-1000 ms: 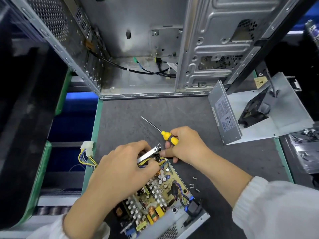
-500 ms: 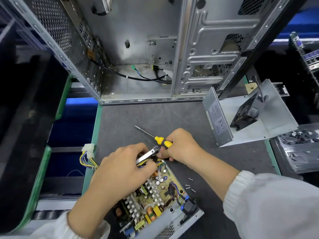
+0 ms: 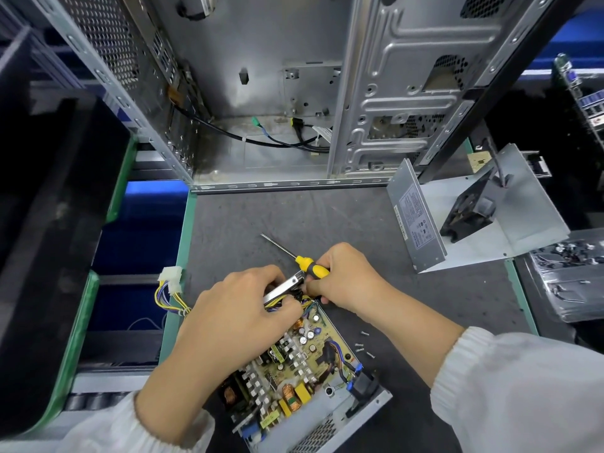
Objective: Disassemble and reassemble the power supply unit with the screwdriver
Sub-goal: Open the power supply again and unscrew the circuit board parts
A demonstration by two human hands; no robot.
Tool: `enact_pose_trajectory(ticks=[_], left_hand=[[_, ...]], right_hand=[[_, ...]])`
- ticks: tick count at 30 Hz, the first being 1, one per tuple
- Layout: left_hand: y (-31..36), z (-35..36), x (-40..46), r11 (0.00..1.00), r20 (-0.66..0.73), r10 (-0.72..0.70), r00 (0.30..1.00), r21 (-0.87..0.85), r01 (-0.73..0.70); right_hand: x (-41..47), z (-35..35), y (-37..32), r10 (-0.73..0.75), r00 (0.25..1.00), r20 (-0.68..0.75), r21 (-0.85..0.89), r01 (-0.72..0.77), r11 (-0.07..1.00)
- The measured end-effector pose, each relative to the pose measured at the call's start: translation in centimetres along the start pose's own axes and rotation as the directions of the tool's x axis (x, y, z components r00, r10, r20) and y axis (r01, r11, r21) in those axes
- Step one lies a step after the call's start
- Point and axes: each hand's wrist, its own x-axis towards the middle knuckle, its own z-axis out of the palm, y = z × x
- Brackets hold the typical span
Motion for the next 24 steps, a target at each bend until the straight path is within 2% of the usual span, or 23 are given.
enact_pose_trajectory(ticks=[14, 21, 24], left_hand=[[0.1, -0.1, 0.1, 1.0, -0.003, -0.001, 1.0, 0.004, 0.001], [0.1, -0.2, -0.1, 1.0, 0.013, 0.003, 1.0, 0.002, -0.003], [0.1, -0.2, 0.0, 1.0, 0.01, -0.005, 1.0, 0.003, 0.005]], right_hand=[[0.1, -0.3, -0.1, 0.001, 0.998, 0.056, -0.036, 0.001, 0.999], [0.3, -0.9, 0.1, 0.072, 0.987, 0.143, 0.076, -0.084, 0.994], [-0.2, -1.8, 0.2, 0.038, 0.991, 0.131, 0.093, -0.05, 0.994]])
